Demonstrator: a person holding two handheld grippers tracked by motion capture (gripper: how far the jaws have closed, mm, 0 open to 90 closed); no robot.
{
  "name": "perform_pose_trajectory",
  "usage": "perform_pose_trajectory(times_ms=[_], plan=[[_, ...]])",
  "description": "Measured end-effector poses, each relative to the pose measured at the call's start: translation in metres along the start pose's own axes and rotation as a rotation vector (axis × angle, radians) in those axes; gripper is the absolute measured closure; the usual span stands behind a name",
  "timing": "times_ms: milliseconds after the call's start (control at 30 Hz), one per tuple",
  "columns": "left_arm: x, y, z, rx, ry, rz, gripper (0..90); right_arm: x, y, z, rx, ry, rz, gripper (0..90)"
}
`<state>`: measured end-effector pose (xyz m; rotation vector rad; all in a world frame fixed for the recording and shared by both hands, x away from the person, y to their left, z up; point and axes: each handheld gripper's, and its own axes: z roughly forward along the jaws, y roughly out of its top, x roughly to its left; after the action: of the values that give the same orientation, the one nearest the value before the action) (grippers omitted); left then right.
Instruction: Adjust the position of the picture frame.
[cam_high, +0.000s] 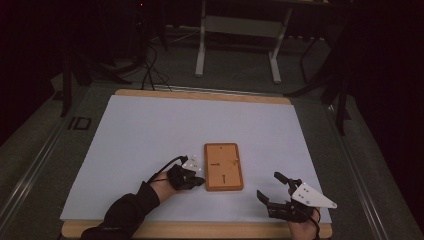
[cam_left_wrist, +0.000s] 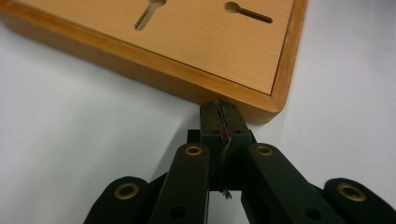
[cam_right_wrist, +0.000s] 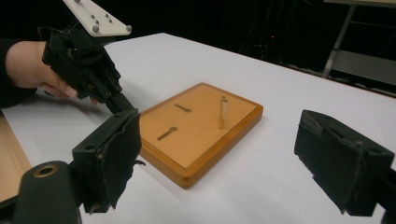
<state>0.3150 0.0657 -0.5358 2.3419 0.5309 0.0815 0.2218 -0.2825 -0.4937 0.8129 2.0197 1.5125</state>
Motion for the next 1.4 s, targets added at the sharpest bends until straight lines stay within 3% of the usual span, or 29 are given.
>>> perform_pose_trajectory(times_ms=[267, 367, 900, 1133, 1400], plan=[[-0.013, 0.014, 0.014, 0.002, -0.042, 0.036, 89.9, -0.001, 0.0, 0.0, 0.0, 0.001, 0.002, 14.4], [-0.018, 0.022, 0.021, 0.013, -0.05, 0.067, 89.9, -0.001, 0.0, -0.001, -0.001, 0.0, 0.003, 14.4], [-0.034, 0.046, 0.046, 0.002, -0.083, 0.099, 89.9, -0.001, 0.0, -0.001, -0.001, 0.002, 0.004, 14.4], [-0.035, 0.048, 0.041, -0.003, -0.087, 0.104, 89.9, -0.001, 0.0, -0.002, -0.002, 0.004, 0.003, 14.4], [-0.018, 0.056, 0.021, -0.021, -0.043, 0.084, 89.9, 0.0, 0.0, -0.001, 0.0, 0.006, 0.003, 14.4]])
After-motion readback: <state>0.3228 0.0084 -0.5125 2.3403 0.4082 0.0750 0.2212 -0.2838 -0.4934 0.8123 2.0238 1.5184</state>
